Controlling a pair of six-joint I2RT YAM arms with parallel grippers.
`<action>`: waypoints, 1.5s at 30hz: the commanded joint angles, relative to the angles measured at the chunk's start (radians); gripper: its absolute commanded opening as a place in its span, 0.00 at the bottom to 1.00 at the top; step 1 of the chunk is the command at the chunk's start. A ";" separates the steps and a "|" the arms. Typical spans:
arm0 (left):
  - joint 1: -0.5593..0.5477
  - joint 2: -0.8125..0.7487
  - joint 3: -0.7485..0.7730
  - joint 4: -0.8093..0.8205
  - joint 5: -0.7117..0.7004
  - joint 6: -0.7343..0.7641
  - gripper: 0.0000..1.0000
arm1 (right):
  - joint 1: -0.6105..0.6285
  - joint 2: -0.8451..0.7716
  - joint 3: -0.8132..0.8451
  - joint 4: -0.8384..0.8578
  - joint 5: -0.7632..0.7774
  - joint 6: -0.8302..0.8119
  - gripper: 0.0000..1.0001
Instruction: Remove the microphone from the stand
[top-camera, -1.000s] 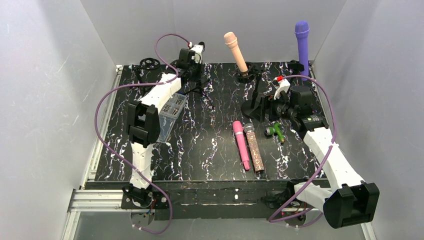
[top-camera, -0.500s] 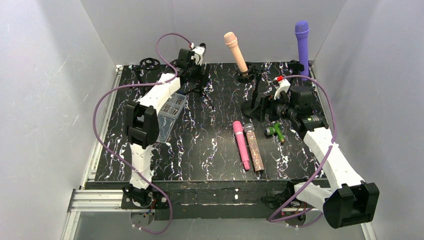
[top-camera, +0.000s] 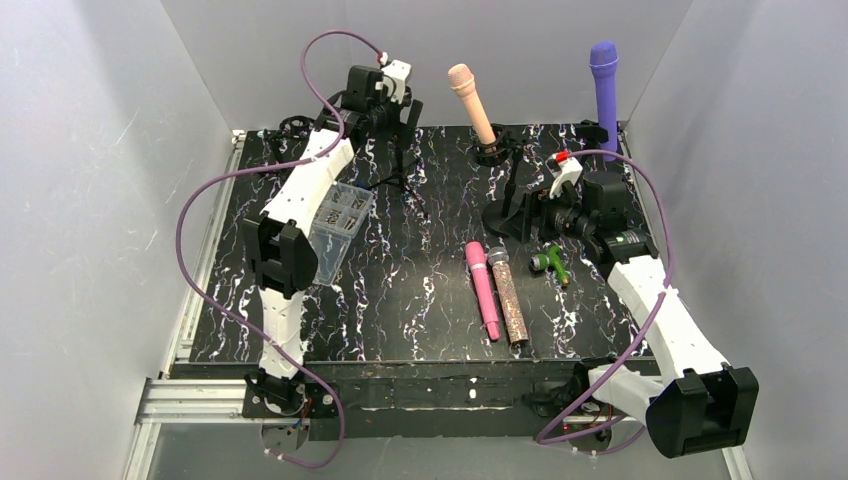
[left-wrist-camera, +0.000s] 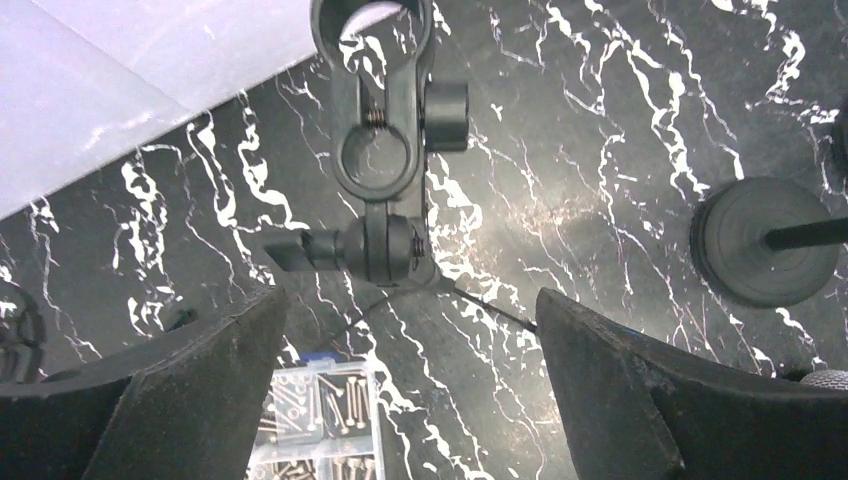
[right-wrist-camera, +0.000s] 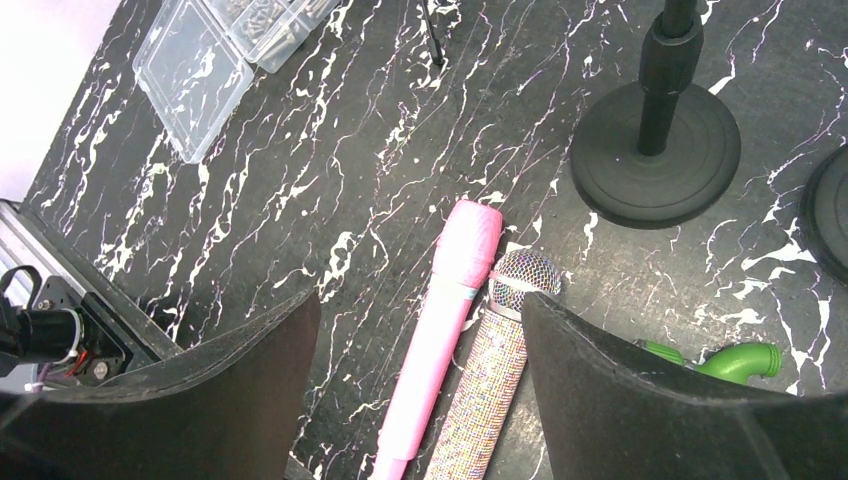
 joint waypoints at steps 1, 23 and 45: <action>-0.003 -0.046 0.065 -0.058 0.010 0.019 0.94 | -0.008 -0.031 -0.013 0.040 -0.018 0.009 0.82; 0.042 0.079 0.145 0.040 0.002 -0.089 0.00 | -0.017 -0.001 -0.018 0.050 -0.027 0.016 0.82; 0.023 0.140 -0.112 -0.064 0.004 -0.120 0.00 | -0.033 -0.004 -0.027 0.054 -0.029 0.020 0.82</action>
